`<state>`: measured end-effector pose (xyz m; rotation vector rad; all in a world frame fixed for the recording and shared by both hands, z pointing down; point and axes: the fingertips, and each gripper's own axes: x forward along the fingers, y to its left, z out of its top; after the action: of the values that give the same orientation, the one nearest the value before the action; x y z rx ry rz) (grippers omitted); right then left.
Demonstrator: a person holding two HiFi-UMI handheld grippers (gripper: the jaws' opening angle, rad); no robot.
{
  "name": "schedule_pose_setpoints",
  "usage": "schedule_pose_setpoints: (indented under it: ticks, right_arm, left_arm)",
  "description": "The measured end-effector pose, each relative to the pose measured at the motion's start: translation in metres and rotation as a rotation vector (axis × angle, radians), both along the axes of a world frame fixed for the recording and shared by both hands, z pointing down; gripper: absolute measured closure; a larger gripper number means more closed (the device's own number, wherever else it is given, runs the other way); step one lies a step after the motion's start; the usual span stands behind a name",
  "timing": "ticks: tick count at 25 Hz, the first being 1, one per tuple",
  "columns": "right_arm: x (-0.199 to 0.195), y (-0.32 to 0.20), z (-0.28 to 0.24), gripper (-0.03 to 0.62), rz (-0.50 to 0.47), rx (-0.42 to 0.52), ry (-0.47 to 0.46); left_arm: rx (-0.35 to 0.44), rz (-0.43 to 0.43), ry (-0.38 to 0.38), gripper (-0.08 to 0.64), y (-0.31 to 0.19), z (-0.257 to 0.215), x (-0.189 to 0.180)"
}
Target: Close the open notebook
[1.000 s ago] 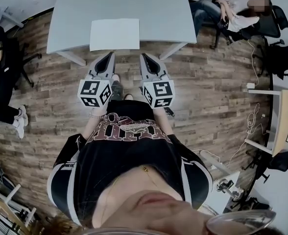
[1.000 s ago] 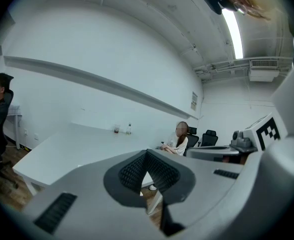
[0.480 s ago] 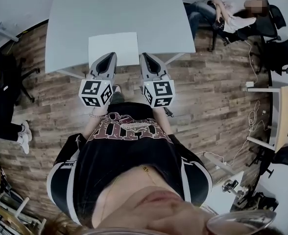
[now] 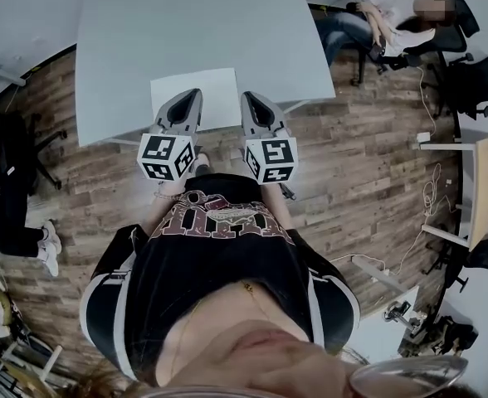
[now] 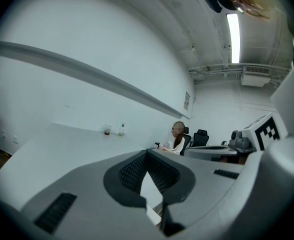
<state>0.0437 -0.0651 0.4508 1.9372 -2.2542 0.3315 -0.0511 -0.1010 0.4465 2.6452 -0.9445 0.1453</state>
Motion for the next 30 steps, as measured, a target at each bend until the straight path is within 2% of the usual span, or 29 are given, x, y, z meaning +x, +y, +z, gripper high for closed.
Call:
schedule_pose_setpoints:
  ticks: [9,18,30]
  right_arm:
    - [-0.016,-0.037,0.005,0.574,0.003,-0.009,-0.006]
    - [-0.022,-0.054,0.012,0.574,0.026,-0.012,-0.005]
    - [-0.038,-0.063,0.027,0.574,-0.008,-0.057,0.015]
  left_arm:
    - [-0.017,0.011,-0.010,0.522,-0.035,0.007,-0.018]
    - [-0.012,0.063,-0.022,0.522,-0.049,0.011,-0.023]
    - [-0.034,0.009,-0.035,0.522,-0.057,0.023,-0.056]
